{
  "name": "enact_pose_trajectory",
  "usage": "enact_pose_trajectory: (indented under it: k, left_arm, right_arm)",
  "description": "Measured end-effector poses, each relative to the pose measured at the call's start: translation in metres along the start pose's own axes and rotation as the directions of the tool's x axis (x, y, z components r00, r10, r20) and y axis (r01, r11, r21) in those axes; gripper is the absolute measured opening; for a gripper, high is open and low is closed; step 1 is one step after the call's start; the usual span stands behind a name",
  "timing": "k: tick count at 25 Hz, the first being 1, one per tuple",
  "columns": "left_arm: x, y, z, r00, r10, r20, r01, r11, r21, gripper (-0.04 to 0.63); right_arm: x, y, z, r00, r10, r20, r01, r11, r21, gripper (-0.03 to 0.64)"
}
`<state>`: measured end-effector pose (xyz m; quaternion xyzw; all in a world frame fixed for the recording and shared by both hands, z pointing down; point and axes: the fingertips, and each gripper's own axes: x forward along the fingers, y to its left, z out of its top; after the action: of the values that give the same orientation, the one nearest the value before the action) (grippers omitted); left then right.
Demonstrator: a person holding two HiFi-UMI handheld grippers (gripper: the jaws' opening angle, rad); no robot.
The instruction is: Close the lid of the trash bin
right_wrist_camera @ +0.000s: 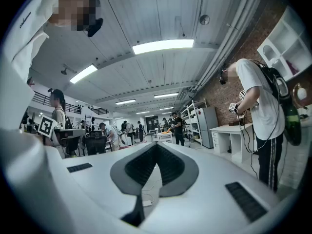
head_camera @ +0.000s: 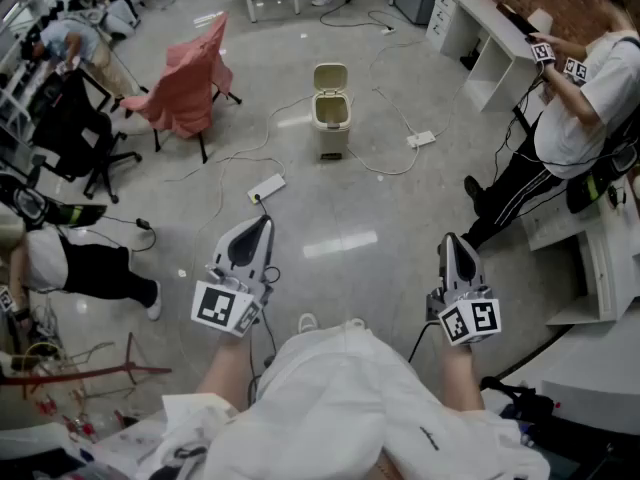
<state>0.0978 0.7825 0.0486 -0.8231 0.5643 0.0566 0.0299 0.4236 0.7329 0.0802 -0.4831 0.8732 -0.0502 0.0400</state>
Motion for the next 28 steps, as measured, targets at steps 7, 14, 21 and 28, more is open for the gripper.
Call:
enact_pose_trajectory:
  k: [7,14,21,28]
  left_arm:
    - [0.003,0.007,-0.002,1.000,-0.002,0.003,0.002,1.000,-0.008,0.023]
    - [0.003,0.023,-0.003,1.000,-0.001,0.006,0.001,1.000,-0.017,0.023]
    - [0.002,0.052,-0.002,1.000,-0.005,0.010,0.005,1.000,-0.005,0.025]
    - [0.002,0.083,-0.015,0.999,-0.042,-0.023,0.041,0.998,-0.048,0.228]
  right_arm:
    - [0.007,0.005,-0.003,1.000,-0.004,0.000,0.004,1.000,0.014,0.017]
    - [0.019,0.017,-0.003,1.000,-0.003,-0.003,0.003,1.000,0.013,0.017]
    - [0.043,0.045,-0.003,1.000,0.003,-0.009,-0.003,1.000,-0.003,0.018]
    - [0.072,0.084,-0.019,0.997,0.029,-0.072,-0.029,1.000,-0.003,0.311]
